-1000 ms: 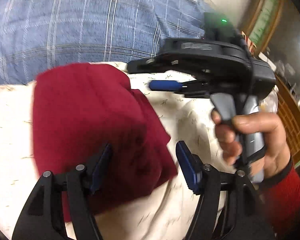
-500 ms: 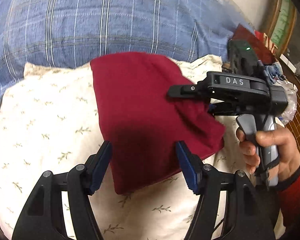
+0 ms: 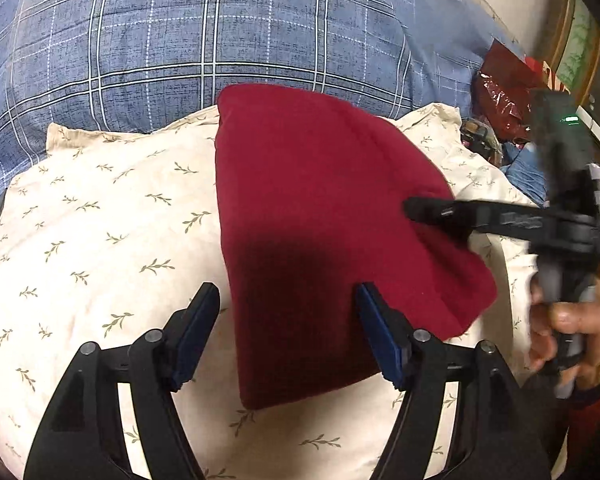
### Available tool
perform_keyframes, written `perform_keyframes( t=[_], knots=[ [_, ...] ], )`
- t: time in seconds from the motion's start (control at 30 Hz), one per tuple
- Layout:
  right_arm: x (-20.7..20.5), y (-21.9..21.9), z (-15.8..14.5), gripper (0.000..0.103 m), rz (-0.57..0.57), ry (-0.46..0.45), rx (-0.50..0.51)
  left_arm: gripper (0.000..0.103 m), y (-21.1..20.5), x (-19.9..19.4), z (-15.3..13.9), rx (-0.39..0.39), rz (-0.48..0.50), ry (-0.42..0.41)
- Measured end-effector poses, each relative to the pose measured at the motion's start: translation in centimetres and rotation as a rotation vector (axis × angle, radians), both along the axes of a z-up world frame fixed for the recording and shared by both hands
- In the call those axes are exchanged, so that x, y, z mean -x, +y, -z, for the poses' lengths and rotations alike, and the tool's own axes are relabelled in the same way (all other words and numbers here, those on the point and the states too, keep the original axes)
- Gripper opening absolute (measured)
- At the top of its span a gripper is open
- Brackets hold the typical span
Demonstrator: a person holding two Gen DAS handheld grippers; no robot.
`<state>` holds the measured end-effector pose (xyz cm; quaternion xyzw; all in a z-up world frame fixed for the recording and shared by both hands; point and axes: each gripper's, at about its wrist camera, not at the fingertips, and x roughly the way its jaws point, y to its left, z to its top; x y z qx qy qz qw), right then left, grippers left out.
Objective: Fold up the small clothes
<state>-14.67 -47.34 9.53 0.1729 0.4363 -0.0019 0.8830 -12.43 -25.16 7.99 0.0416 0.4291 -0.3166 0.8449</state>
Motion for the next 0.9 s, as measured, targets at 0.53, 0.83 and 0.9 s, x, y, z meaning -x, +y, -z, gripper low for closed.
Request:
perform_keyframes(
  t=[0.53, 0.83, 0.9],
  knots=[
    [0.8, 2.1, 1.5, 0.040, -0.085, 0.013, 0.115, 0.085, 0.5, -2.1, 1.9, -0.017, -0.080, 0.004],
    [-2.8, 1.5, -2.2, 0.047, -0.058, -0.089, 0.131, 0.084, 0.4, -3.4, -0.1, -0.020, -0.110, -0.058],
    [-5.2, 1.2, -0.3, 0.040, -0.038, -0.036, 0.152, 0.084, 0.2, -3.7, 0.5, -0.024, -0.110, -0.051]
  ],
)
